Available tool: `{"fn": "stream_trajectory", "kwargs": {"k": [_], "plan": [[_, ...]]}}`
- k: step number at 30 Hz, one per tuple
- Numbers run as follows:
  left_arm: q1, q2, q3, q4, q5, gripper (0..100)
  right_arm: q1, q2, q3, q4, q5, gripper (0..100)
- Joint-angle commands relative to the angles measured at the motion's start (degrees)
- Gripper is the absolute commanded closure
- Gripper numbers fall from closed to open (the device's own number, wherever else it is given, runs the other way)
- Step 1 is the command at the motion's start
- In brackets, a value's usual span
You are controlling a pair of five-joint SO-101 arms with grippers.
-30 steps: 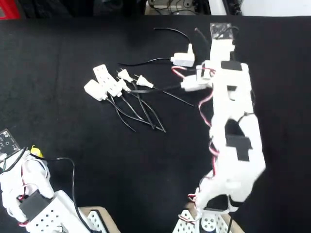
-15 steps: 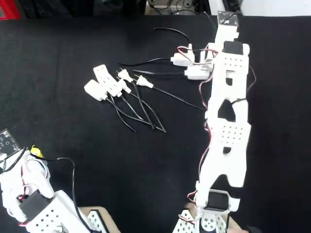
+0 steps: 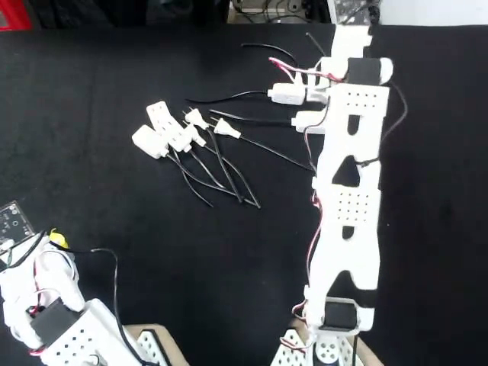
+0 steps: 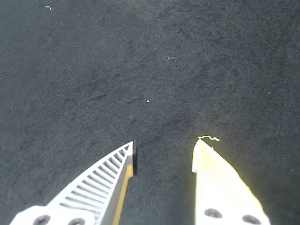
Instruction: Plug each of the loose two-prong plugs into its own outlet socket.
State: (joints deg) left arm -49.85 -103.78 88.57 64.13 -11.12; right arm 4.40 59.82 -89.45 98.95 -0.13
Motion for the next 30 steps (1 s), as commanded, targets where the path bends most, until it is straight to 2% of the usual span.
{"fn": "stream_trajectory", "kwargs": {"k": [1, 5, 10, 18, 25, 30], "plan": [[-0.04, -0.35, 0.04, -0.88, -0.26, 79, -0.70, -10.86, 4.26, 2.29, -0.53, 65.2], [-0.04, -0.35, 0.57, -1.05, -0.26, 79, -0.35, -24.04, 15.34, 2.37, -2.90, 65.2], [0.04, -0.35, 0.92, -1.32, -0.26, 79, -3.52, -48.57, 37.58, 2.20, -2.64, 65.5], [0.22, -0.35, 0.92, -1.23, -0.26, 79, -11.34, -80.13, 68.62, 1.85, 6.15, 65.5], [4.62, -0.35, 2.51, -1.32, -0.53, 79, -15.56, -89.36, 89.19, -3.69, 6.51, 66.9], [6.81, -0.35, 2.07, -1.32, -0.18, 79, -18.64, -90.86, 101.67, -10.73, 10.11, 84.5]]}}
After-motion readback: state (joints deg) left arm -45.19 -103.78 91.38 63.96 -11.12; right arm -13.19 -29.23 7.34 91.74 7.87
